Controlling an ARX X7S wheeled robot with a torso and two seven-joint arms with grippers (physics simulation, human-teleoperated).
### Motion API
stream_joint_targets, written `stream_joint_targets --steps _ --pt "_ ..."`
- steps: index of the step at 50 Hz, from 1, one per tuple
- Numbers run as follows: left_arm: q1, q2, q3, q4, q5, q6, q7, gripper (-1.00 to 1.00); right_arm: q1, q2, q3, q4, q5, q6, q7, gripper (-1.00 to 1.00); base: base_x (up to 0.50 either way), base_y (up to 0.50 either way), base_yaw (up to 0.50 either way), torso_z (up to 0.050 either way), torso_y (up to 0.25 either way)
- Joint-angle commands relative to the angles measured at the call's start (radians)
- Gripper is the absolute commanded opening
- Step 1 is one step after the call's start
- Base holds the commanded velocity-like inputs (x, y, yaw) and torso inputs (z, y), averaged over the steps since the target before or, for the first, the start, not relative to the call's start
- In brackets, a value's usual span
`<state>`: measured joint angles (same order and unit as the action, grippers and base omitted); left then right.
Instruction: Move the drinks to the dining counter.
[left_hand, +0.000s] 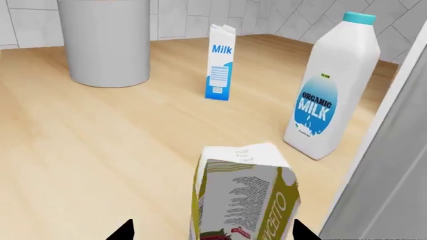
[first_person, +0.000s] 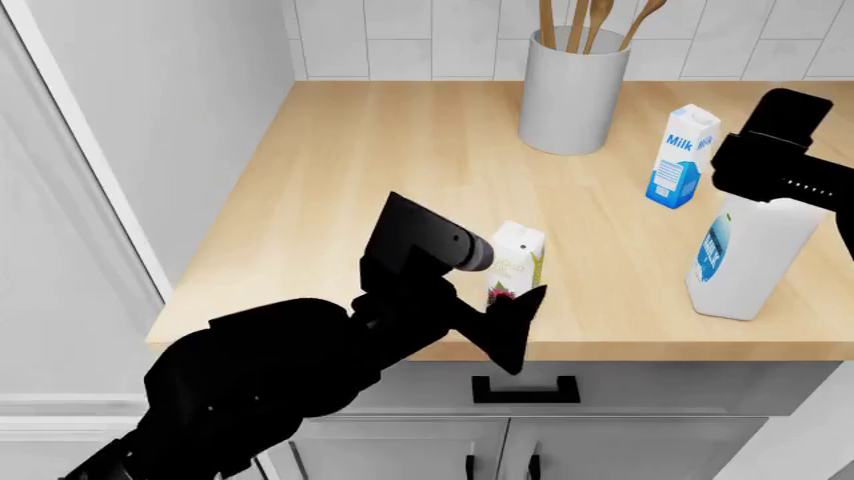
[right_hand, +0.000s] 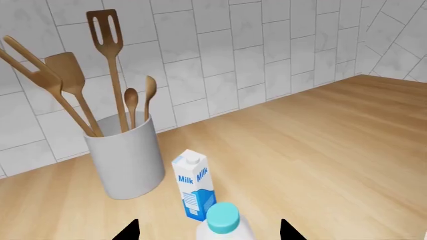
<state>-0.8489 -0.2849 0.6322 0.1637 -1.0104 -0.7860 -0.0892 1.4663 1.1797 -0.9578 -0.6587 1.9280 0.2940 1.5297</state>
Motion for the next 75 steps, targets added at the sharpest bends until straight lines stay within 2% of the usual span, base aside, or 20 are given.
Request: stream_joint_targets --steps 1,8,9,21,25,29,35,43,46,60,75 --pt "-0.013 0.05 0.025 -0.092 0.011 0.022 0.052 1.0 0.01 0.006 -0.005 0.002 0.007 0.005 0.001 1.0 0.0 0.0 0.0 0.0 0.0" --pt "-0.011 0.055 0.039 -0.089 0.026 0.043 0.067 1.0 0.01 0.008 -0.01 0.001 0.005 0.001 -0.001 1.0 0.0 0.0 0.0 0.0 0.0" --pt "-0.008 0.053 0.04 -0.087 0.036 0.049 0.061 -1.0 0.007 0.011 -0.01 -0.002 0.004 -0.002 -0.002 1.0 0.0 0.0 0.0 0.0 0.0" --pt "0.013 0.033 0.024 -0.075 0.035 0.075 0.053 -1.0 -0.004 0.011 -0.019 -0.004 -0.004 -0.015 -0.007 1.0 0.0 0.0 0.0 0.0 0.0" --pt "0.029 -0.023 -0.03 0.098 0.075 0.098 -0.101 -1.0 -0.024 0.041 -0.028 -0.026 -0.003 -0.023 0.0 1.0 0.0 0.0 0.0 0.0 0.003" --pt "0.01 -0.123 -0.17 0.338 -0.098 0.035 -0.246 -1.0 -0.025 0.1 -0.018 -0.11 0.023 -0.046 0.029 1.0 0.0 0.0 0.0 0.0 0.0" --pt "-0.042 -0.186 -0.281 0.477 -0.266 0.005 -0.374 -1.0 0.055 0.158 -0.109 -0.179 0.042 -0.073 0.04 1.0 0.0 0.0 0.0 0.0 0.002" --pt "-0.032 -0.178 -0.262 0.456 -0.234 0.013 -0.35 -1.0 0.353 0.193 -0.415 -0.233 0.064 -0.132 0.04 1.0 0.0 0.0 0.0 0.0 0.0" --pt "-0.032 -0.171 -0.261 0.459 -0.227 0.018 -0.357 -1.0 0.37 0.191 -0.482 -0.238 0.044 -0.16 0.038 1.0 0.0 0.0 0.0 0.0 0.0" --pt "-0.032 -0.172 -0.264 0.469 -0.23 0.03 -0.36 -1.0 0.247 0.101 -0.574 -0.147 -0.051 -0.23 -0.015 1.0 0.0 0.0 0.0 0.0 0.001" --pt "-0.02 -0.177 -0.259 0.479 -0.227 0.038 -0.359 -1.0 0.219 0.076 -0.595 -0.092 -0.059 -0.236 -0.038 1.0 0.0 0.0 0.0 0.0 0.001"
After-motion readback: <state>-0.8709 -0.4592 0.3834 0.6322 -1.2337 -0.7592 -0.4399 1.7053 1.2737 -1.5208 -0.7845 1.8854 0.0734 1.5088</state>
